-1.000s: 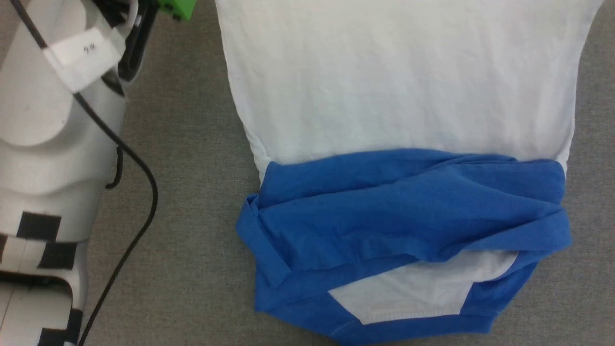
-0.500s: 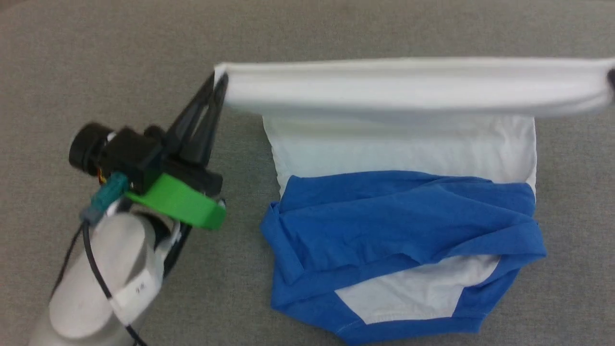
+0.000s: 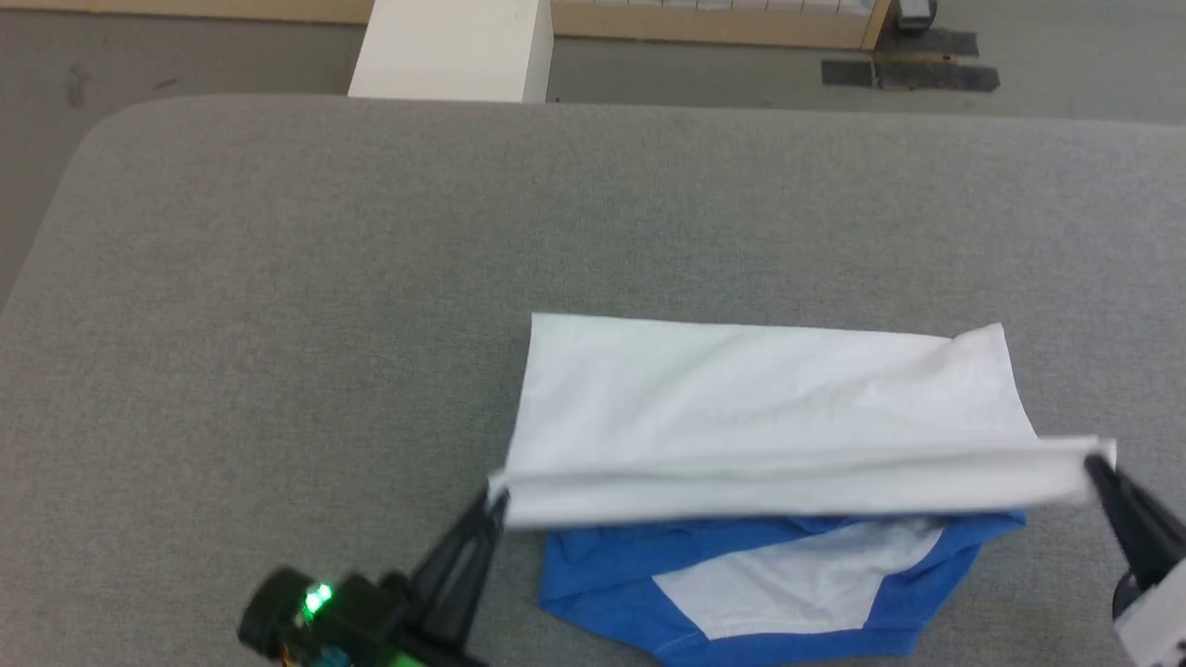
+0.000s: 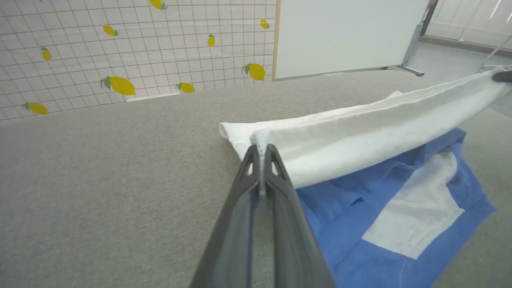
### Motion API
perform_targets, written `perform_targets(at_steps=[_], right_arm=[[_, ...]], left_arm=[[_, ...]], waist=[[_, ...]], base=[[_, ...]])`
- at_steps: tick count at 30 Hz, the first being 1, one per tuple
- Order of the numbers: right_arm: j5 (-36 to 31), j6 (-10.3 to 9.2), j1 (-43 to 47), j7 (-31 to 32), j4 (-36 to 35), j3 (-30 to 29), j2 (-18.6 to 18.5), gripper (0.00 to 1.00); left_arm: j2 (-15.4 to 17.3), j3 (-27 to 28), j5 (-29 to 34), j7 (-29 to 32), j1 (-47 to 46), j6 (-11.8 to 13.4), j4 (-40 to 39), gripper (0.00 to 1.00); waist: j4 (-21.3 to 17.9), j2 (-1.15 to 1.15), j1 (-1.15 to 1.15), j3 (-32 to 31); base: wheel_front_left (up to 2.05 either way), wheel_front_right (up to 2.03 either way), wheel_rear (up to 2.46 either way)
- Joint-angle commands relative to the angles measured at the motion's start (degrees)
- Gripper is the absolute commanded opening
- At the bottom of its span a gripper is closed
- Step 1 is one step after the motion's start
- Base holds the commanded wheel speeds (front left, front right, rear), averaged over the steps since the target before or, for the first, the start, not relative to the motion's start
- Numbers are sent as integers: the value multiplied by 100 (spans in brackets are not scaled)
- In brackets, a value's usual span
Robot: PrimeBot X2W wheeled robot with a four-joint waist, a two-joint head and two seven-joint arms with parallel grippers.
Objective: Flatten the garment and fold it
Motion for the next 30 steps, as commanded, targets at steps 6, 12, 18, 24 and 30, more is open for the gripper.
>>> perform_targets(at_steps=[6,12,18,24,30], right_arm=[[-57,-9,831,-70,-162,-144,301,0],[-193,-9,1237,-268,46,71,412,0],[-323,-9,1268,-515,390,353,402,100],[-226,-9,1253,-619,372,336,329,100],[-146,-9,959,-543,-54,62,155,100]], left_arm=[[-102,-242,-69,-74,647,4,345,0],[-15,-502,71,-34,748,-170,1106,0],[-216,-569,-10,-35,533,-328,1615,100],[-602,47,-501,-108,612,-137,1448,100],[-1225,1644,-507,-118,813,138,155,100]], waist=[[-59,0,1,-261],[-75,0,1,-425],[-63,0,1,-539],[-34,0,1,-580],[-14,0,1,-477]], base=[[0,0,0],[0,0,0],[0,0,0],[0,0,0],[0,0,0]])
